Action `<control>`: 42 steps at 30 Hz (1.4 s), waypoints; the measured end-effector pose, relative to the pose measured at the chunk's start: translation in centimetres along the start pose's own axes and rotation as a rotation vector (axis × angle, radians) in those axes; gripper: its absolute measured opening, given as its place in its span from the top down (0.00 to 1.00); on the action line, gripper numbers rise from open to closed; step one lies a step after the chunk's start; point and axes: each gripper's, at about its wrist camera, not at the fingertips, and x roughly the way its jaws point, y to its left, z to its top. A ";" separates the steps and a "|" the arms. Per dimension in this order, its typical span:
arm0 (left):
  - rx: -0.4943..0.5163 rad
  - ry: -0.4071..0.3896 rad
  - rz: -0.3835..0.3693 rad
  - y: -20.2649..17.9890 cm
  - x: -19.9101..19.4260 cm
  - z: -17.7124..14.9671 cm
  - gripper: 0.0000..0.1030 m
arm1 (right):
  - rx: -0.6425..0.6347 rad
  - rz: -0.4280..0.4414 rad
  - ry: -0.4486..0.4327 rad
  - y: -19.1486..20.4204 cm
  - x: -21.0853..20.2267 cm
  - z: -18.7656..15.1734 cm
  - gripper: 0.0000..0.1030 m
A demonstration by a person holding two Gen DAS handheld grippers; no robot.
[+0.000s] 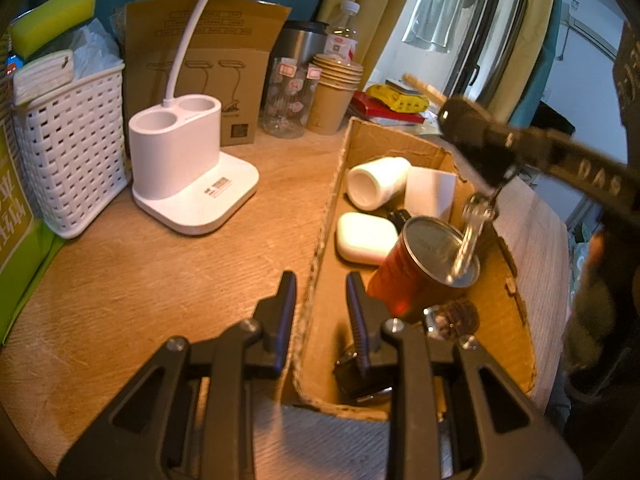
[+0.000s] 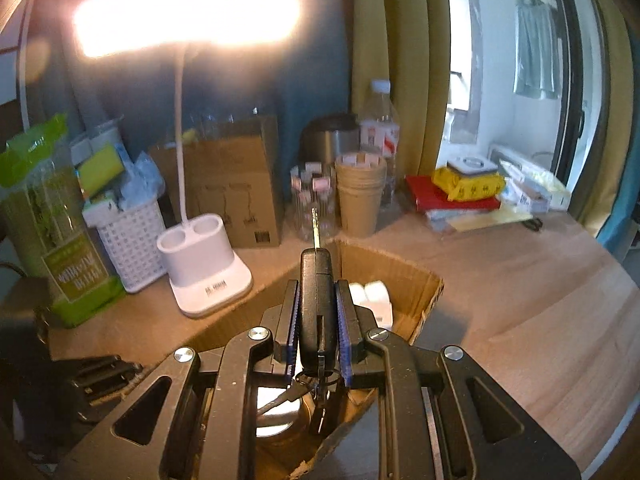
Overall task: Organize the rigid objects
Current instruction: 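Lift the car key with the right tool and carry it over the box, then lower the car key into the box and open the right tool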
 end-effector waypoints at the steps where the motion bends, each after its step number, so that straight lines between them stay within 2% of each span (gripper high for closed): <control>1: 0.000 0.000 0.000 0.0 0.0 0.0 0.74 | -0.004 0.001 0.011 0.0 0.3 -0.3 0.83; 16: 0.000 0.000 0.000 0.0 0.0 0.0 0.74 | -0.041 0.050 0.102 0.4 2.3 -2.7 0.83; 27: 0.003 0.000 -0.001 0.0 0.0 0.0 0.74 | -0.024 0.062 0.111 0.0 2.2 -2.9 0.82; 30: 0.004 -0.001 -0.001 -0.1 0.1 0.1 0.74 | -0.019 0.055 0.116 0.0 2.3 -2.9 0.80; 34: 0.000 0.001 0.001 -0.1 0.1 0.1 0.74 | -0.012 0.047 0.132 0.0 2.5 -3.0 0.67; 42: -0.001 0.001 0.002 0.0 0.2 0.2 0.74 | -0.016 0.028 0.124 0.2 1.7 -2.9 0.64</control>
